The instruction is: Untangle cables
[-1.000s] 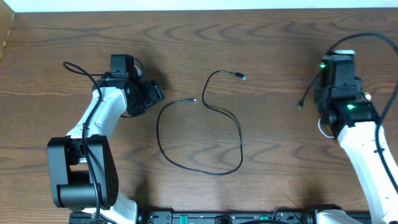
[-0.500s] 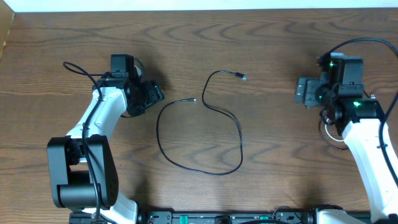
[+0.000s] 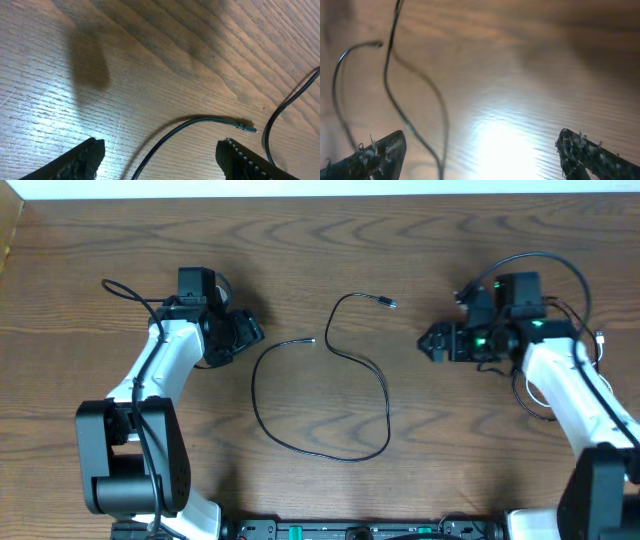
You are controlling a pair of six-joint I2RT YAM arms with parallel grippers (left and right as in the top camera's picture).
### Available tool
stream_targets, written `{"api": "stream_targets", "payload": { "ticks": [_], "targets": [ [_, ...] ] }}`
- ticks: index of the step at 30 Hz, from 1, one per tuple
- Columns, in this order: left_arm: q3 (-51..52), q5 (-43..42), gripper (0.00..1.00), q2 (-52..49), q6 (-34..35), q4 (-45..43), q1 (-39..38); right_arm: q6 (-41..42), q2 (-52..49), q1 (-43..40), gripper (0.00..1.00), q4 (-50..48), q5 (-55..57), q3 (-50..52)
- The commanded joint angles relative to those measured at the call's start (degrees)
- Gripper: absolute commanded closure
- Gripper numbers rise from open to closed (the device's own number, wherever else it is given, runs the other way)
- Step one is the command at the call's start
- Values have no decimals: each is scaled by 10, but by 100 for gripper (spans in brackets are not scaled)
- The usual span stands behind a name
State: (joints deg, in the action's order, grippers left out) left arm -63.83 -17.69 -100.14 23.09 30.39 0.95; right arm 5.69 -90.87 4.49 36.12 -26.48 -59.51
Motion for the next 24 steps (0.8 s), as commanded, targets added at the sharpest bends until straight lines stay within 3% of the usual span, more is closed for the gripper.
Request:
{"api": "stream_targets", "payload": {
  "ticks": [1,7,24],
  "targets": [
    [0,4,23,-6,-3,1,0,4,-21,37,6,0,-39,-3],
    [0,4,23,-6,-3,1,0,5,-40,99,1,-22,-19,-3],
    [0,4,23,-6,-3,1,0,5,-58,246,1,-95,49,-3]
  ]
}}
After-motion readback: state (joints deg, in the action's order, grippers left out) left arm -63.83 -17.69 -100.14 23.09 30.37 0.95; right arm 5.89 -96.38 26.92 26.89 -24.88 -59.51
